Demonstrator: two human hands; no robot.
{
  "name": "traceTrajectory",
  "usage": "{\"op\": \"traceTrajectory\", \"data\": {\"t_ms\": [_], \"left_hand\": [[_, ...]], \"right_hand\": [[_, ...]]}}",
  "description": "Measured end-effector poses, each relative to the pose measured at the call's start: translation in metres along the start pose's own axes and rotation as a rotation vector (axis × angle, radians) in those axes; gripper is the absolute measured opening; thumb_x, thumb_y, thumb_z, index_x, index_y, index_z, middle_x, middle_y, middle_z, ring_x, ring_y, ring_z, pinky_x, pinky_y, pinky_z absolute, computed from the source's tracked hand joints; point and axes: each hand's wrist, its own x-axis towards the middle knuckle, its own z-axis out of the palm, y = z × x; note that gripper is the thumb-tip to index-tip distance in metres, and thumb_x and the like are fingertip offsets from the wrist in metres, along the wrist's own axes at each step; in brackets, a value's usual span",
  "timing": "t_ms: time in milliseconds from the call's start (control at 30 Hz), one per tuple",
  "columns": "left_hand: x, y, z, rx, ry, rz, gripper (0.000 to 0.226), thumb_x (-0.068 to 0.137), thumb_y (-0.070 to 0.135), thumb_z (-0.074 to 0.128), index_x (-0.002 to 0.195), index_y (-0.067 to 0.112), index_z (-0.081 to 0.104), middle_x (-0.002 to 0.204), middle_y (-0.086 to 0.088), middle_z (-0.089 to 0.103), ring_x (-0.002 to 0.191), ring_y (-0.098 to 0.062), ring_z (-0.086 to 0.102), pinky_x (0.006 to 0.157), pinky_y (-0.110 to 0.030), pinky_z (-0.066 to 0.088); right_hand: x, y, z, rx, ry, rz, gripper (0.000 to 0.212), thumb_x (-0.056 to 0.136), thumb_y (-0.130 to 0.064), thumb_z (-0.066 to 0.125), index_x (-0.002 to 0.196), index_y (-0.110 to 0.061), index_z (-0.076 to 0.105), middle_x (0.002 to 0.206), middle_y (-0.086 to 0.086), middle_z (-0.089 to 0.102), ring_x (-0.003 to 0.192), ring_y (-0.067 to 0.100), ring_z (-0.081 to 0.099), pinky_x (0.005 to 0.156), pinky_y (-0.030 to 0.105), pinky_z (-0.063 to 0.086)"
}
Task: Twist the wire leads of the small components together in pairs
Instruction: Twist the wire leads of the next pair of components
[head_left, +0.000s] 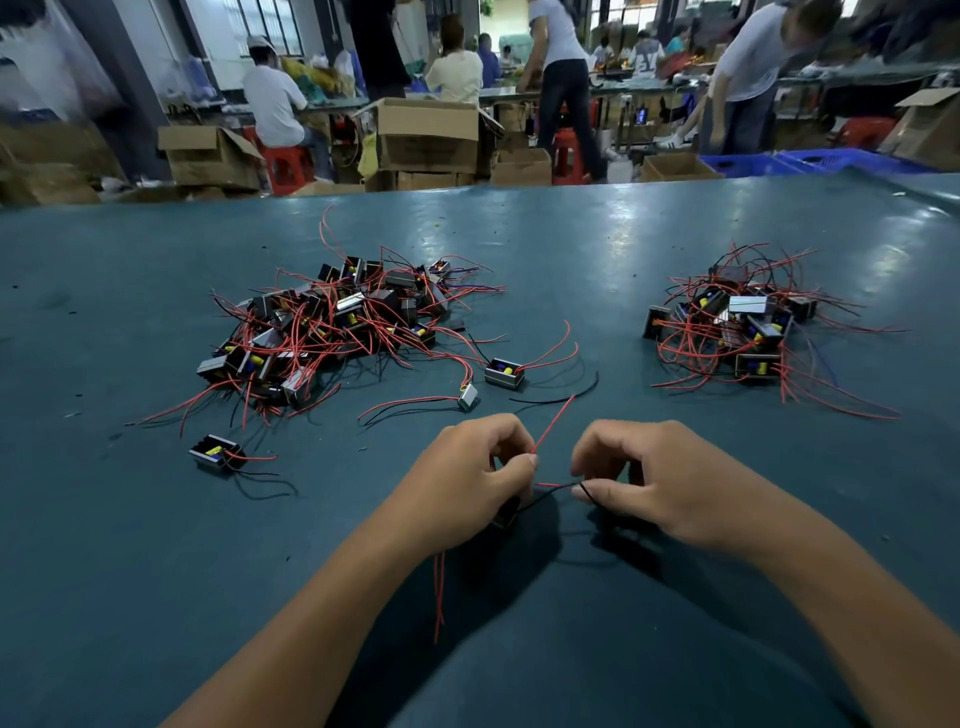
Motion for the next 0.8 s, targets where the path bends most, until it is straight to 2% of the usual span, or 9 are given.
{"op": "traceTrajectory", "data": {"t_ms": [100, 200, 300, 400, 467, 533, 667, 800], "left_hand": [[-0.001, 0.000, 0.002, 0.010, 0.023, -0.010, 0.010, 0.088, 0.033, 0.058, 0.080, 0.028, 0.058, 0.069, 0.013, 0.069, 0.065, -0.017, 0.065, 0.069, -0.045, 0.054], [0.000, -0.001, 0.003, -0.004, 0.046, -0.019, 0.011, 0.092, 0.030, 0.060, 0.081, 0.027, 0.057, 0.069, 0.011, 0.069, 0.066, -0.017, 0.065, 0.070, -0.044, 0.054], [0.000, -0.001, 0.004, -0.060, 0.059, -0.040, 0.014, 0.097, 0.032, 0.058, 0.084, 0.028, 0.055, 0.064, 0.006, 0.069, 0.060, -0.016, 0.064, 0.061, -0.035, 0.051], [0.001, -0.001, 0.004, -0.055, 0.075, -0.032, 0.014, 0.098, 0.028, 0.055, 0.084, 0.029, 0.056, 0.064, 0.005, 0.070, 0.051, -0.009, 0.056, 0.054, -0.026, 0.042], [0.002, -0.002, 0.004, -0.087, 0.115, -0.043, 0.015, 0.096, 0.022, 0.056, 0.082, 0.027, 0.057, 0.069, 0.005, 0.071, 0.051, -0.008, 0.050, 0.055, -0.025, 0.040], [0.004, -0.003, 0.002, -0.151, 0.163, -0.078, 0.013, 0.094, 0.017, 0.058, 0.083, 0.023, 0.058, 0.068, 0.004, 0.071, 0.048, -0.007, 0.048, 0.053, -0.023, 0.039], [0.004, -0.001, -0.001, -0.250, 0.196, -0.069, 0.009, 0.099, 0.020, 0.057, 0.091, 0.021, 0.060, 0.060, -0.002, 0.066, 0.040, -0.012, 0.045, 0.045, -0.024, 0.037], [0.001, 0.004, -0.002, -0.280, 0.187, 0.019, 0.009, 0.096, 0.017, 0.060, 0.088, 0.017, 0.064, 0.067, 0.000, 0.068, 0.045, -0.013, 0.049, 0.046, -0.022, 0.040]], "right_hand": [[0.000, -0.004, 0.002, -0.025, -0.014, -0.022, 0.010, 0.085, -0.031, 0.075, 0.093, -0.032, 0.068, 0.075, -0.009, 0.067, 0.068, 0.002, 0.058, 0.062, 0.011, 0.040], [0.001, -0.008, 0.004, -0.135, -0.002, -0.099, 0.008, 0.088, -0.022, 0.071, 0.095, -0.027, 0.072, 0.081, -0.011, 0.065, 0.077, 0.002, 0.057, 0.067, 0.009, 0.038], [0.001, -0.012, 0.007, -0.151, 0.035, -0.125, 0.013, 0.086, -0.013, 0.068, 0.095, -0.021, 0.070, 0.086, -0.012, 0.063, 0.079, -0.005, 0.055, 0.070, 0.008, 0.038], [0.000, -0.015, 0.012, -0.100, 0.064, -0.109, 0.020, 0.083, -0.005, 0.064, 0.095, -0.020, 0.069, 0.088, -0.012, 0.064, 0.083, 0.004, 0.060, 0.074, 0.015, 0.045], [0.000, -0.015, 0.014, -0.057, 0.094, -0.111, 0.024, 0.081, 0.000, 0.061, 0.093, -0.020, 0.068, 0.087, -0.014, 0.066, 0.083, 0.003, 0.061, 0.073, 0.010, 0.043], [0.000, -0.014, 0.015, 0.000, 0.121, -0.086, 0.021, 0.085, -0.002, 0.063, 0.090, -0.022, 0.067, 0.082, -0.014, 0.068, 0.074, 0.000, 0.061, 0.066, 0.007, 0.040], [0.003, -0.013, 0.021, 0.184, 0.196, 0.036, 0.011, 0.093, -0.017, 0.064, 0.086, -0.024, 0.067, 0.068, -0.007, 0.067, 0.051, 0.003, 0.056, 0.053, 0.012, 0.043], [0.007, -0.015, 0.028, 0.533, 0.311, 0.225, 0.012, 0.094, -0.012, 0.063, 0.083, -0.014, 0.067, 0.066, 0.006, 0.069, 0.058, 0.017, 0.064, 0.051, 0.024, 0.051]]}}
